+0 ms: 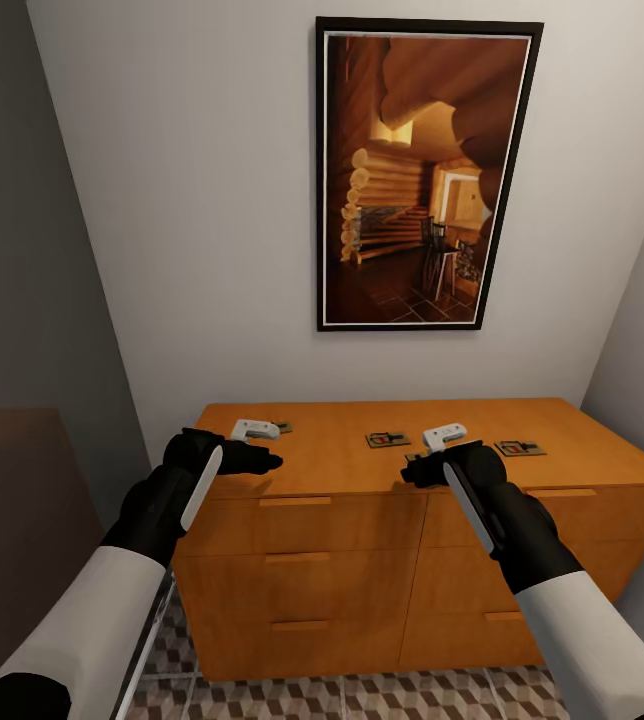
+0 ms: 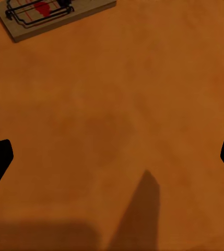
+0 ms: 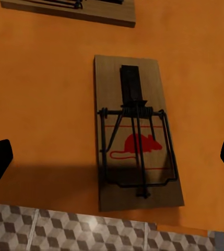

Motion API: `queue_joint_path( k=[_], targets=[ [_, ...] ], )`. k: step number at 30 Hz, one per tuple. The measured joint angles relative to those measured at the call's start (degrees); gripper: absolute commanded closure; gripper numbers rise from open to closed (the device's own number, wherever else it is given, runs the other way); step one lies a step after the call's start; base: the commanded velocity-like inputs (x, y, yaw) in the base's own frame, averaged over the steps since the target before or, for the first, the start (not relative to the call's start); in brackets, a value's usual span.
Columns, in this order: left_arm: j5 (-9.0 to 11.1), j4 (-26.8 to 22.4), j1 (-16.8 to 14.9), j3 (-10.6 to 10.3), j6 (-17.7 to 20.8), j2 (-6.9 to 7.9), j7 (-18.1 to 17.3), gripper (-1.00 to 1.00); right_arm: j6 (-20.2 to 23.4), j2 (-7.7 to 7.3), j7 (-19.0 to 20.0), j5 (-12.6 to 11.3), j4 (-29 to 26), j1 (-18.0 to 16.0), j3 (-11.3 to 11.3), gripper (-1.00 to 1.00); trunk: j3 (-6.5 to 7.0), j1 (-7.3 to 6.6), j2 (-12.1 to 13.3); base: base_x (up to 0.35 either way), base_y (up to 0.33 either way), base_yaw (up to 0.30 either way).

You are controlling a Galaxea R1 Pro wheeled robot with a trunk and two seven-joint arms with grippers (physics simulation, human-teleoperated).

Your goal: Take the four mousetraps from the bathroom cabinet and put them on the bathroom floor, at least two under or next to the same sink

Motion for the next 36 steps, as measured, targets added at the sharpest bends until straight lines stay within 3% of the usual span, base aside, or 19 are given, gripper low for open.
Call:
queue_joint_path(
  k=[5,18,36],
  targets=[
    [0.0,0.0,0.0,0.0,0.0,0.03,0.0,-1.0,0.0,-0.05,0.0,0.0,0.1,0.0,-0.8,-1.0,0.0,0.0,0.0,0.0,0.0,0.0],
    [0.0,0.1,0.0,0.0,0.0,-0.01,0.0,-1.0,0.0,-0.14,0.0,-0.1,0.1,0.0,-6.1,-1.0,0.0,0.0,0.0,0.0,0.0,0.0],
    [0.0,0.1,0.0,0.0,0.0,-0.03,0.0,-1.0,0.0,-0.08,0.0,-0.1,0.1,0.0,-6.6,-1.0,0.0,0.0,0.0,0.0,0.0,0.0]
  ],
)
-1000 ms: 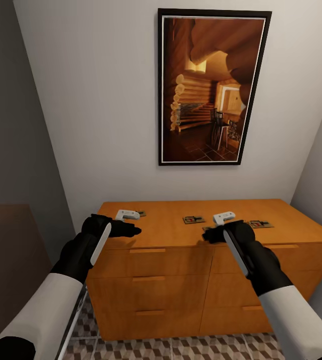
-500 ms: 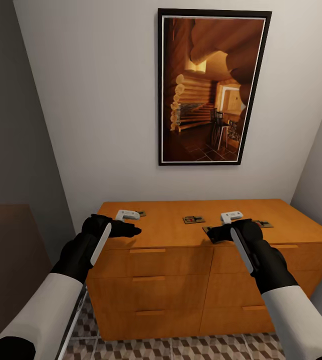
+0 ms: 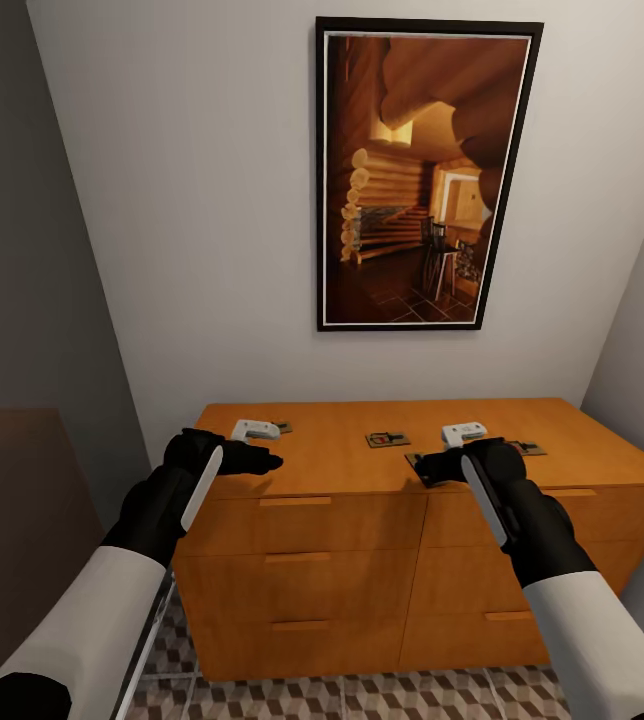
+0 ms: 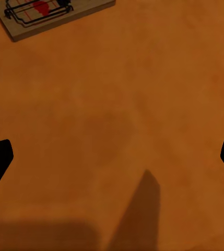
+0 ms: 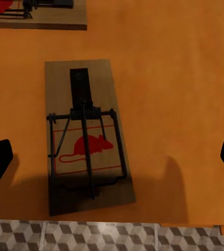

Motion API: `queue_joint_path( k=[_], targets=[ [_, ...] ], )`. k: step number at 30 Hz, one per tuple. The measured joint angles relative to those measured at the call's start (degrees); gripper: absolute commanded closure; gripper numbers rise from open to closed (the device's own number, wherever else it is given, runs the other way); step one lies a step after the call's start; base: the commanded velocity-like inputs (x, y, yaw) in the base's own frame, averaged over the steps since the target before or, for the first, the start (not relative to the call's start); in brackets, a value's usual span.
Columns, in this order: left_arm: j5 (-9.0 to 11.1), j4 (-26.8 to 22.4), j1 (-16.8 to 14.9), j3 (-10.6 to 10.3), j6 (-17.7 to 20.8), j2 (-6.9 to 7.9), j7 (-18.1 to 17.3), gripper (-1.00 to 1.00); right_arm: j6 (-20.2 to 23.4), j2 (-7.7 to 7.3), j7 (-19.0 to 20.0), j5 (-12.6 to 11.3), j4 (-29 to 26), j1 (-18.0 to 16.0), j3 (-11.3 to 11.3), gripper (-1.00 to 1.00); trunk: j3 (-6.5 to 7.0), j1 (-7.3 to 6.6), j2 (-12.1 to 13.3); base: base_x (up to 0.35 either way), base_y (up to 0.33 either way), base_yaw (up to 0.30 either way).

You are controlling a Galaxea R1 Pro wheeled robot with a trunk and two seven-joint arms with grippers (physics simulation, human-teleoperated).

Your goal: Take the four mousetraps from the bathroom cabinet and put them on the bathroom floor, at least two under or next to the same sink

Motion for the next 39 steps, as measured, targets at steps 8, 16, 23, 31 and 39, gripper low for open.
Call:
queue_joint_path(
  k=[8,16,23,31,39],
  targets=[
    [0.0,0.0,0.0,0.0,0.0,0.0,0.0,-1.0,0.0,0.12,0.0,0.3,0.0,0.0,0.3,-1.0,0.0,0.0,0.0,0.0,0.0,0.0],
    [0.0,0.0,0.0,0.0,0.0,0.0,0.0,-1.0,0.0,0.35,-0.2,0.5,0.0,0.0,0.4,-1.0,0.0,0.0,0.0,0.0,0.0,0.0],
    [0.0,0.0,0.0,0.0,0.0,0.0,0.0,-1.0,0.0,0.48,-0.5,0.5,1.7,0.0,0.4,-1.0,0.0,0.0,0.0,0.0,0.0,0.0],
    [0.0,0.0,0.0,0.0,0.0,0.0,0.0,-1.0,0.0,0.43,-0.3,0.6,4.2,0.0,0.4,-1.0,0.01,0.0,0.0,0.0,0.0,0.0],
    [0.0,0.0,0.0,0.0,0.0,0.0,0.0,-1.0,0.0,0.39,-0.2,0.7,4.2,0.0,0.4,-1.0,0.01,0.0,0.0,0.0,0.0,0.0]
  ],
)
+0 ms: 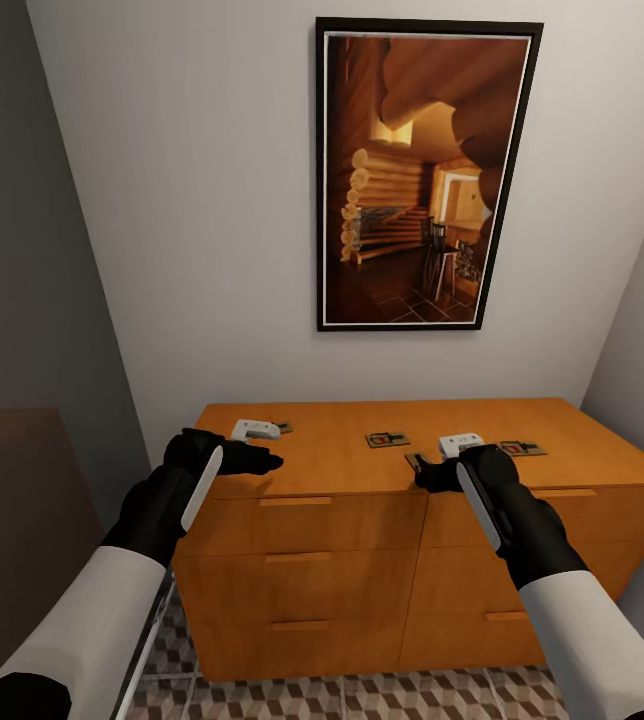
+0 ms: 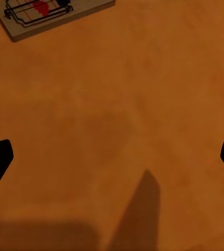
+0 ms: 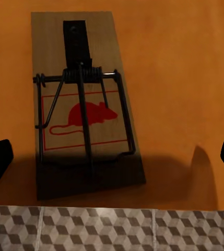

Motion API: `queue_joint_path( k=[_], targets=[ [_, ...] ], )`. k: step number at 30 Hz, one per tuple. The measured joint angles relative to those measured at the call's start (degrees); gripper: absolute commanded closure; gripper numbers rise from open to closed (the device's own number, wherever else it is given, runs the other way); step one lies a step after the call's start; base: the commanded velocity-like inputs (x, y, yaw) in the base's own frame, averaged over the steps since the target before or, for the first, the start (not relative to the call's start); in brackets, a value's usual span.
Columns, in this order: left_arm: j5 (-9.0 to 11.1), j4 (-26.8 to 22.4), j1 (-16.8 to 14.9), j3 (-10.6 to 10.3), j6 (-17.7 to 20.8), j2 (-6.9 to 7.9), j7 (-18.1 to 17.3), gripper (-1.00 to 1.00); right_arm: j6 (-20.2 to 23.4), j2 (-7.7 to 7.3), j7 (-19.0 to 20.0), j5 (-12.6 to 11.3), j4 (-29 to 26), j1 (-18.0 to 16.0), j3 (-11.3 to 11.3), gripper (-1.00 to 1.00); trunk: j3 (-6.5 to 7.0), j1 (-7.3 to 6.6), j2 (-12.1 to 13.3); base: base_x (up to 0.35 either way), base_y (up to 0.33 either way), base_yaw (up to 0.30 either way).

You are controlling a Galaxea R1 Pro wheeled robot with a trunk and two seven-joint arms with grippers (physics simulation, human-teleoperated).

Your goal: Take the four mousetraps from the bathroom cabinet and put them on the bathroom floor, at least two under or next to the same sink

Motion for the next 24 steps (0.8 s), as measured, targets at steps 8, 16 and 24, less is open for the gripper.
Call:
queue_joint_path(
  k=[8,16,24],
  targets=[
    [0.0,0.0,0.0,0.0,0.0,0.0,0.0,-1.0,0.0,-0.01,0.0,0.0,0.0,0.0,0.0,-1.0,0.0,0.0,0.0,0.0,0.0,0.0],
    [0.0,0.0,0.0,0.0,0.0,0.0,0.0,-1.0,0.0,0.04,0.0,0.1,0.0,0.0,0.1,-1.0,0.0,0.0,0.0,0.0,0.0,0.0],
    [0.0,0.0,0.0,0.0,0.0,0.01,0.0,-1.0,0.0,0.07,-0.2,0.0,0.0,0.0,0.1,-1.0,0.0,0.0,0.0,0.0,0.0,0.0]
  ],
)
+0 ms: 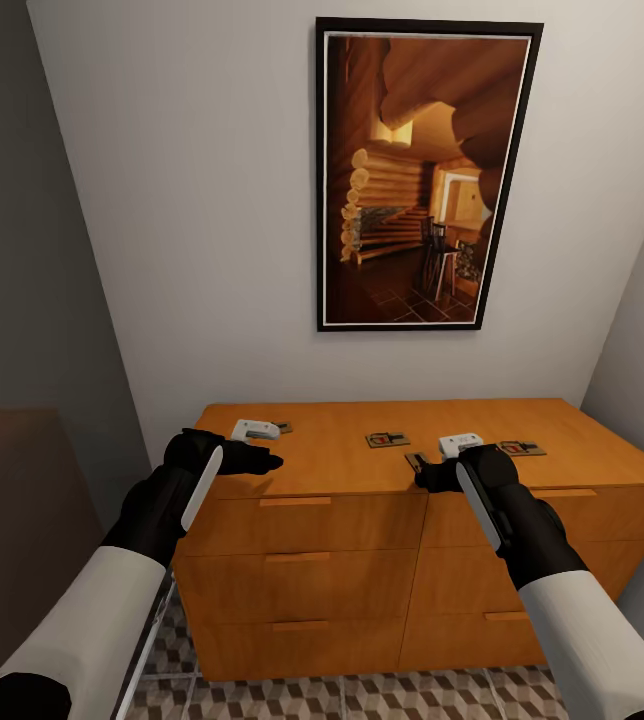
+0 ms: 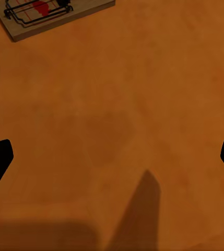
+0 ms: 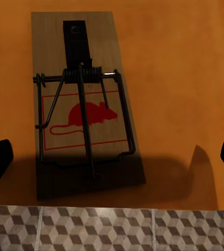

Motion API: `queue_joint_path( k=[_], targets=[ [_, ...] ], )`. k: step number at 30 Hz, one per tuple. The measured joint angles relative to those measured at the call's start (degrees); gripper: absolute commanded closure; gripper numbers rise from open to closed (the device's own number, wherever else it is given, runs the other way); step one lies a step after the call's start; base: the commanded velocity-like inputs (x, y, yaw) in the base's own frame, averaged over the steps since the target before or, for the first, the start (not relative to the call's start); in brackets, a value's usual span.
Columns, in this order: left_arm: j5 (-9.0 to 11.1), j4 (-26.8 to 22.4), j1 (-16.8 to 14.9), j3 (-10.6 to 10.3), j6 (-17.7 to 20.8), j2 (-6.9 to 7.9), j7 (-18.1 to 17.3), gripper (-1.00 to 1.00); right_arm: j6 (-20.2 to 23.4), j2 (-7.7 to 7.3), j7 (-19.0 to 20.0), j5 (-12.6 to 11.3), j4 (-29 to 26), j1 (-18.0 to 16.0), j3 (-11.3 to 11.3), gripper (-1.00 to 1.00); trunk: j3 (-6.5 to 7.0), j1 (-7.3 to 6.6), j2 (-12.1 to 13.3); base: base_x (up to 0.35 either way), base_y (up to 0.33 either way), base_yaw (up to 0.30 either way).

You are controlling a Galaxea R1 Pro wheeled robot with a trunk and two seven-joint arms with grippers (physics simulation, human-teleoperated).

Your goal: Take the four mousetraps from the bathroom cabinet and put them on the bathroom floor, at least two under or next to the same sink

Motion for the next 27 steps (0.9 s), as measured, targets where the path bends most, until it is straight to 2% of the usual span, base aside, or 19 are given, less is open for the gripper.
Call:
queue_joint_path(
  k=[9,10,15,16,27],
  targets=[
    [0.0,0.0,0.0,0.0,0.0,0.0,0.0,-1.0,0.0,0.0,0.0,0.0,0.0,0.0,0.0,-1.0,0.0,0.0,0.0,0.0,0.0,0.0],
    [0.0,0.0,0.0,0.0,0.0,0.0,0.0,-1.0,0.0,0.0,0.0,-0.1,0.0,0.0,0.0,1.0,0.0,0.0,0.0,0.0,0.0,0.0],
    [0.0,0.0,0.0,0.0,0.0,0.0,0.0,-1.0,0.0,0.01,0.1,-0.6,0.1,0.0,0.0,1.0,0.0,0.0,0.0,0.0,0.0,0.0],
    [0.0,0.0,0.0,0.0,-0.2,0.0,0.0,-1.0,0.0,0.0,0.1,0.1,0.0,0.0,-0.1,1.0,0.0,0.0,0.0,0.0,0.0,0.0],
    [0.1,0.1,0.0,0.0,-1.2,0.0,0.0,-1.0,0.0,-0.06,0.3,0.0,0.0,0.0,-0.2,1.0,0.0,0.0,0.0,0.0,0.0,0.0]
  ],
)
